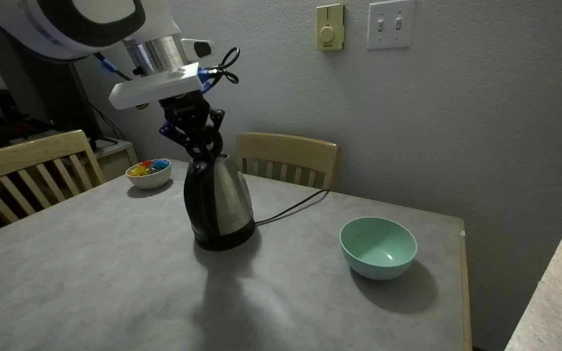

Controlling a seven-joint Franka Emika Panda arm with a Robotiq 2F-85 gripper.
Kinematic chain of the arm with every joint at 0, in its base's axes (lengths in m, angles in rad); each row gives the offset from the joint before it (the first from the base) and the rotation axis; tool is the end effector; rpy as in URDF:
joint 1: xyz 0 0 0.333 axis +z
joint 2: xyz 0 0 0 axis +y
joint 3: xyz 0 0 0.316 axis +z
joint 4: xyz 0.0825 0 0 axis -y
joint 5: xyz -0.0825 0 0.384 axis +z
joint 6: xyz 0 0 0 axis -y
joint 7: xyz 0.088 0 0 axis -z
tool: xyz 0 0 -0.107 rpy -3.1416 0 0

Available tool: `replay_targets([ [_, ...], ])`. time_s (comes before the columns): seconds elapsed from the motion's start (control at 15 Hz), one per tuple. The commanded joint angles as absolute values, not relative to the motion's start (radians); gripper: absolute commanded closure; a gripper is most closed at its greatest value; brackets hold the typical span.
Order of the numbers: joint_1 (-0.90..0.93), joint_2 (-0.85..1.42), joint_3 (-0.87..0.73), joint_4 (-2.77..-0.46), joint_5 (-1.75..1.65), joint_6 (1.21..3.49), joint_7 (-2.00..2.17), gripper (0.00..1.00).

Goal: Press the button on the electrical kettle

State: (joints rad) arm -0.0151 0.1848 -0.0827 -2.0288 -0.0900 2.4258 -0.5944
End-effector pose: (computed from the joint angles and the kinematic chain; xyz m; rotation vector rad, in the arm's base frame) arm 0.6017 -0.0578 0.3786 2.8658 0.8260 0.2579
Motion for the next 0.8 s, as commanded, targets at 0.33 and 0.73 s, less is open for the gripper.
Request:
replay_targets([
  [0.33, -0.054, 0.130, -0.047, -2.035, 0.004, 2.228, -0.575, 1.00],
  [0.73, -0.054, 0.112, -0.050, -2.035, 0.032, 2.207, -0.580, 1.00],
])
